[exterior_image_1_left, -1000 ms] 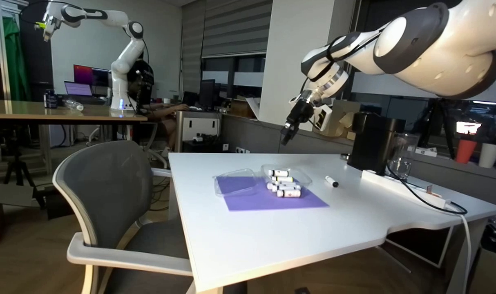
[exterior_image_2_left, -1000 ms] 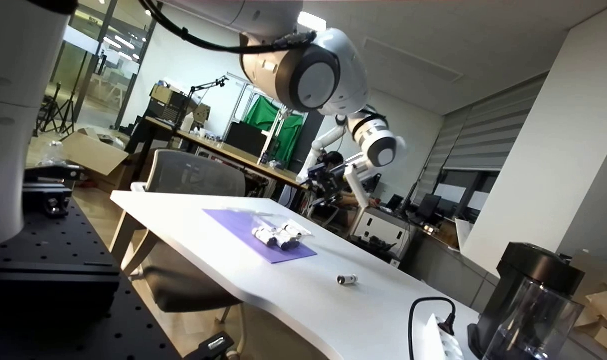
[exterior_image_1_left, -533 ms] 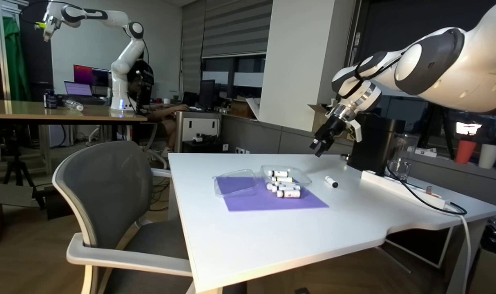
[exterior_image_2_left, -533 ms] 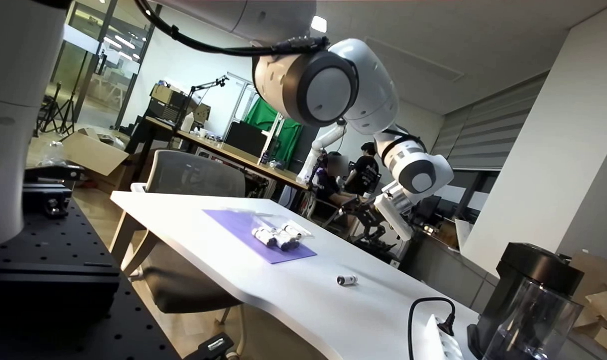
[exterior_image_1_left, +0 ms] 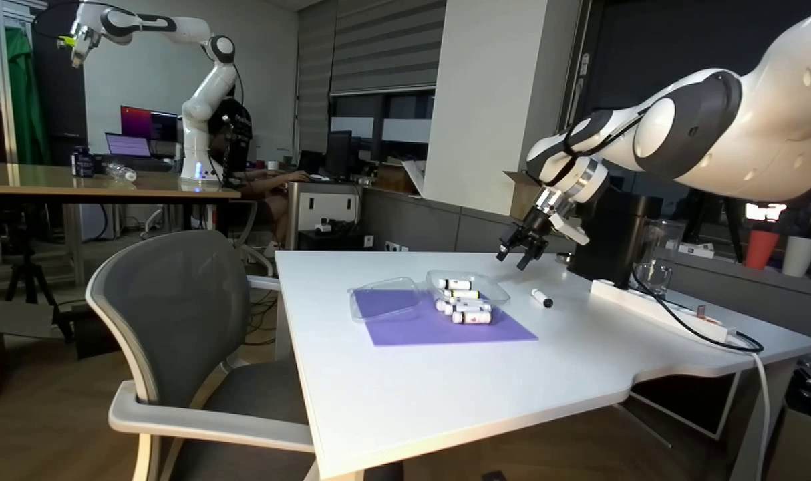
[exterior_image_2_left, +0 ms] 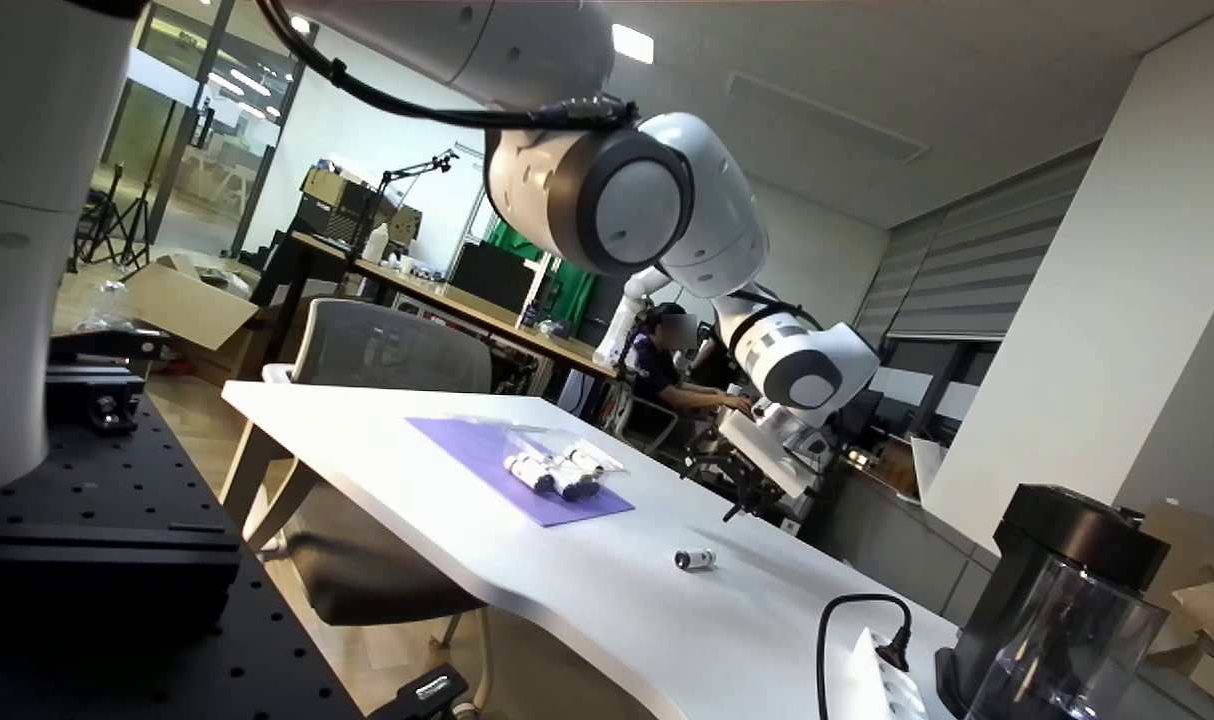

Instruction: Open the clear container and put the thing on the table in it

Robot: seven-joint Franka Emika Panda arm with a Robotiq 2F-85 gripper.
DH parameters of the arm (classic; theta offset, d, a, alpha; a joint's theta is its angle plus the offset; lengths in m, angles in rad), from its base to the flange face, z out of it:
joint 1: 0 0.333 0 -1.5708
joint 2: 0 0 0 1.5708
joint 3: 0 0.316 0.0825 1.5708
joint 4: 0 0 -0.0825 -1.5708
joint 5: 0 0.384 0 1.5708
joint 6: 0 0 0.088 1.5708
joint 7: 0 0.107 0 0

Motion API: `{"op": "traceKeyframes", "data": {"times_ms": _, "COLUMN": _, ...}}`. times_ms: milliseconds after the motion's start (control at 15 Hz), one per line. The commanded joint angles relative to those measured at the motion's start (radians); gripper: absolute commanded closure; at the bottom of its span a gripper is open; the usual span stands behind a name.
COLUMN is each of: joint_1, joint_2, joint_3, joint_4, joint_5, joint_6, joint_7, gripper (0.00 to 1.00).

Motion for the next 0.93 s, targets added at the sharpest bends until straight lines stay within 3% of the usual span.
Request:
{"op": "traceKeyframes", "data": {"times_ms": 0, "joint_1": 0.027, "joint_2": 0.0, "joint_3": -0.048, "joint_4": 0.026, "joint_5": -0.082, "joint_6": 0.05, "joint_7": 0.2, "gripper": 0.0}}
{"op": "traceKeyframes", "data": {"times_ms": 333, "joint_1": 0.04, "joint_2": -0.005, "joint_3": -0.112, "joint_4": 0.031, "joint_5": -0.202, "joint_6": 0.004, "joint_7": 0.434, "gripper": 0.0}}
{"op": "traceKeyframes", "data": {"times_ms": 600, "joint_1": 0.041, "joint_2": -0.007, "joint_3": -0.135, "joint_4": 0.052, "joint_5": -0.249, "joint_6": -0.196, "joint_7": 0.558, "gripper": 0.0}}
{"op": "traceKeyframes", "data": {"times_ms": 733, "joint_1": 0.046, "joint_2": -0.046, "joint_3": -0.15, "joint_4": -0.014, "joint_5": -0.24, "joint_6": -0.269, "joint_7": 0.602, "gripper": 0.0}}
{"op": "traceKeyframes", "data": {"times_ms": 800, "joint_1": 0.045, "joint_2": -0.001, "joint_3": -0.143, "joint_4": 0.074, "joint_5": -0.251, "joint_6": -0.355, "joint_7": 0.634, "gripper": 0.0}}
{"op": "traceKeyframes", "data": {"times_ms": 867, "joint_1": 0.048, "joint_2": -0.05, "joint_3": -0.154, "joint_4": -0.01, "joint_5": -0.236, "joint_6": -0.368, "joint_7": 0.656, "gripper": 0.0}}
